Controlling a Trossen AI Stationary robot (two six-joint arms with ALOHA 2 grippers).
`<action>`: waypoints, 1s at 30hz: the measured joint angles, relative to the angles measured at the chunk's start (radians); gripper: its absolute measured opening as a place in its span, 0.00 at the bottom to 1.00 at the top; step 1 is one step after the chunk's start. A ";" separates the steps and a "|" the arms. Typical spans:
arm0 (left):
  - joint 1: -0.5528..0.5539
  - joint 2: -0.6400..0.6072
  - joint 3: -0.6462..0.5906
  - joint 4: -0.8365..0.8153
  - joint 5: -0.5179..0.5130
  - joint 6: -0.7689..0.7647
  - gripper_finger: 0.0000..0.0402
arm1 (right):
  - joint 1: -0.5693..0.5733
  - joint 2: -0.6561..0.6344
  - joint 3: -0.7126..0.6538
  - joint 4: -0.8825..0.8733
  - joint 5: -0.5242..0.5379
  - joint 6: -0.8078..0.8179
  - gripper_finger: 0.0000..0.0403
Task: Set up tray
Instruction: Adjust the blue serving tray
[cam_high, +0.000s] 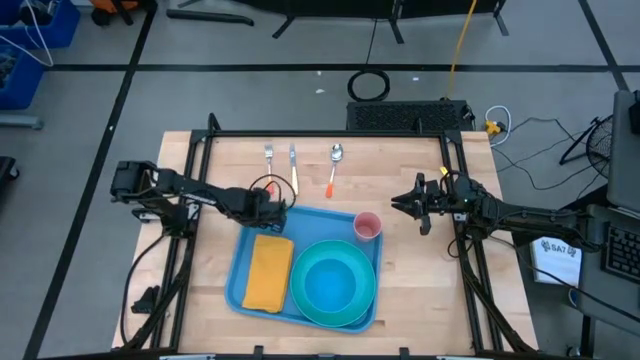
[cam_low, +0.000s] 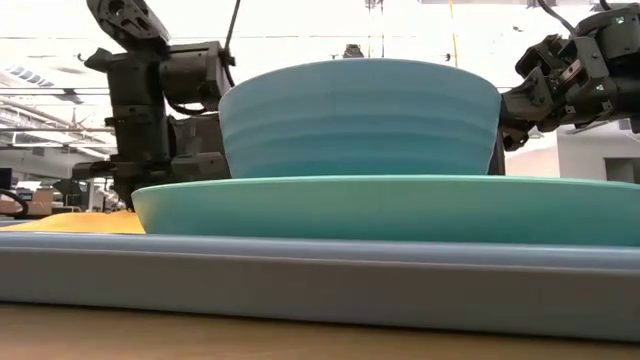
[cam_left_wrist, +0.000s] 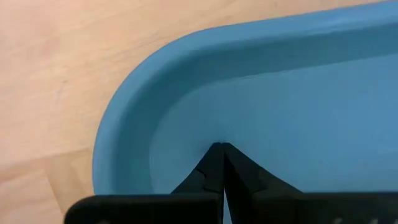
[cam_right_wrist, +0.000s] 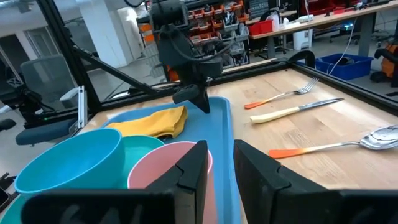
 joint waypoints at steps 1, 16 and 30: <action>-0.013 0.001 -0.001 -0.010 -0.011 -0.037 0.00 | 0.000 0.000 0.000 0.000 0.000 -0.003 0.17; -0.107 0.003 -0.005 -0.120 -0.054 -0.276 0.00 | 0.000 0.000 0.000 -0.016 -0.051 -0.017 0.17; -0.235 -0.041 0.005 -0.129 -0.069 -0.381 0.02 | 0.000 0.000 0.000 -0.017 -0.050 -0.018 0.17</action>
